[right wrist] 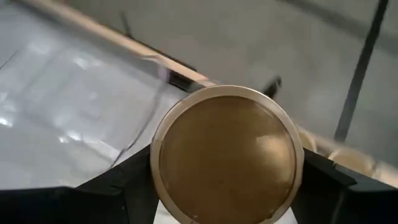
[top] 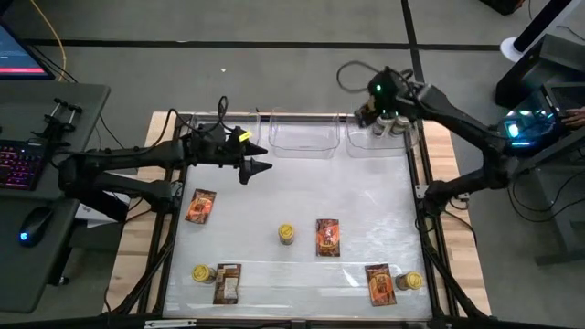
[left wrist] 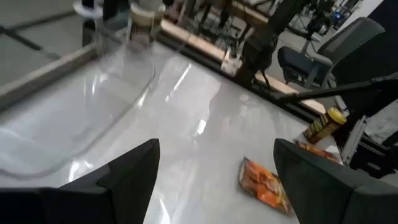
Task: Sort spices by type
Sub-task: Put the gold seasoning bottle into the right transparent bin
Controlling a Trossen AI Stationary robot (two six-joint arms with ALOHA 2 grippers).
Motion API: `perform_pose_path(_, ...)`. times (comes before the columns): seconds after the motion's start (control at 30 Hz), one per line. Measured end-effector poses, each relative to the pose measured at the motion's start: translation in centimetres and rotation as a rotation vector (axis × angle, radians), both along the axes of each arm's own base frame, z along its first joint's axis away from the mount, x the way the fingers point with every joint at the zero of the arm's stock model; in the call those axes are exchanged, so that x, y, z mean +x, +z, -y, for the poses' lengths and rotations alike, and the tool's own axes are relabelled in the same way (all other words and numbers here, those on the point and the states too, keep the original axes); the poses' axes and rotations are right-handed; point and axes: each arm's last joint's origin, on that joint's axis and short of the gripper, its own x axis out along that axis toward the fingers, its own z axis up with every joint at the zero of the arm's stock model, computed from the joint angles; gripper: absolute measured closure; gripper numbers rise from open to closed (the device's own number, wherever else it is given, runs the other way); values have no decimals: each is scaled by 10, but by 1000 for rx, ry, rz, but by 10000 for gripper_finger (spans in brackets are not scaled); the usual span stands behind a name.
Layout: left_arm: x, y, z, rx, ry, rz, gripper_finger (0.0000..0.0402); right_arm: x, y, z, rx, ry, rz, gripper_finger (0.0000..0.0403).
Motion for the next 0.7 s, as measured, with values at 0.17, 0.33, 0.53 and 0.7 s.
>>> perform_pose_path(0.17, 0, 1, -1, 21, 40, 10, 101, -1, -32, 43, 133, -182, -2, 134)
perform_pose_path(0.33, 0, 1, -2, -4, 55, 14, 101, 10, -63, 66, 199, -251, -25, 134)
perform_pose_path(0.53, 0, 1, -1, -52, 72, 21, 101, 20, -92, 81, 240, -316, -80, 134)
perform_pose_path(0.7, 0, 1, -1, -51, 72, 20, 101, 25, -106, 88, 245, -363, -95, 134)
